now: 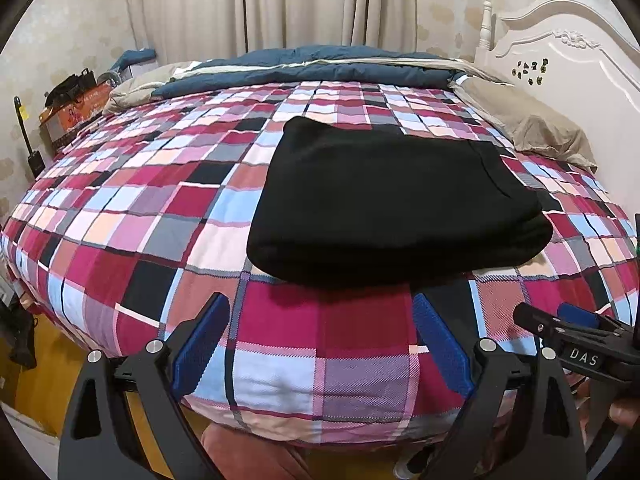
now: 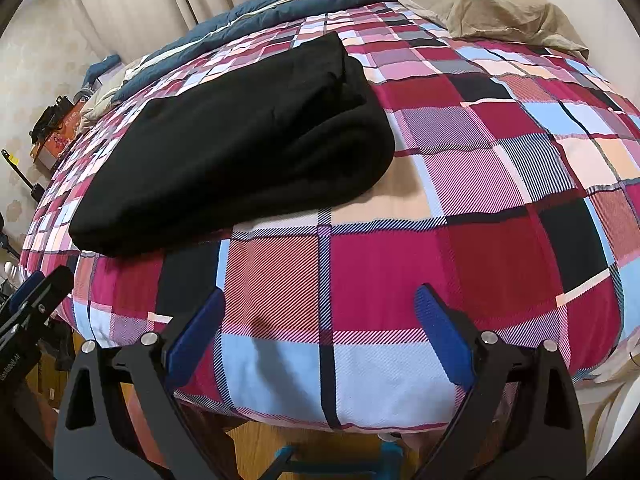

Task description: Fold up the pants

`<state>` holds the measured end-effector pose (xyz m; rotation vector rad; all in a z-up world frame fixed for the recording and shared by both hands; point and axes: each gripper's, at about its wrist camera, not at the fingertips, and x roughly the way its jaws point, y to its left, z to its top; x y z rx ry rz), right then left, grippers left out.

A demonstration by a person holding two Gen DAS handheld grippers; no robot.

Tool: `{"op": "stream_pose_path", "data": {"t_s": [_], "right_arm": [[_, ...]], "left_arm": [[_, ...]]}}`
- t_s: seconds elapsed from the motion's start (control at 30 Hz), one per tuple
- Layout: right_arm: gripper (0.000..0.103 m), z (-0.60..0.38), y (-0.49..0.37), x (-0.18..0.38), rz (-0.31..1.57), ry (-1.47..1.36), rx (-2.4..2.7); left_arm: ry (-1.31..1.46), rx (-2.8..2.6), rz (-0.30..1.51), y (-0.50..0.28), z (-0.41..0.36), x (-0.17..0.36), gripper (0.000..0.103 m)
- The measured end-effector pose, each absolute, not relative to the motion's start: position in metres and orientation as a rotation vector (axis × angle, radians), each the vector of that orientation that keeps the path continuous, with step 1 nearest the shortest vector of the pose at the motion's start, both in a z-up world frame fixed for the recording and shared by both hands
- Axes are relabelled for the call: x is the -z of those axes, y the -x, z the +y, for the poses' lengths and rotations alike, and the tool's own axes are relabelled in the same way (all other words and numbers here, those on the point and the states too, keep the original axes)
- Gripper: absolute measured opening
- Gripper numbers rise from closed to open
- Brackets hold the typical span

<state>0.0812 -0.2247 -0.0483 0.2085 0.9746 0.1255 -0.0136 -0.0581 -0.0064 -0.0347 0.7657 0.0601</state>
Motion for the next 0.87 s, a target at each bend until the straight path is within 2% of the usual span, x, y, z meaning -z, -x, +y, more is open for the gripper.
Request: {"op": "stream_pose_path", "data": {"t_s": [0.37,0.53,0.73,0.77,0.87], "right_arm": [[0.095,-0.223,-0.079,0.047,0.986,-0.204,-0.137],[0.095,-0.226,-0.081,0.044,0.986,-0.218,-0.148],[0.096,-0.249,-0.103,-0.025,0.837,-0.286,-0.234],[0.101,-0.256,-0.119,-0.037,0.813,-0.286,-0.238],[0.101,-0.278,-0.207,-0.065,0.758,-0.278,-0.228]], "left_arm": [[-0.065,-0.191,0.708,0.014,-0.067,0.001,0.092],[0.079,-0.062,0.614,0.005,-0.049,-0.016,0.092],[0.004,-0.188,0.57,-0.076,0.011,-0.029,0.092],[0.002,-0.203,0.584,-0.095,0.023,-0.027,0.092],[0.016,-0.26,0.629,-0.163,0.07,-0.017,0.092]]}}
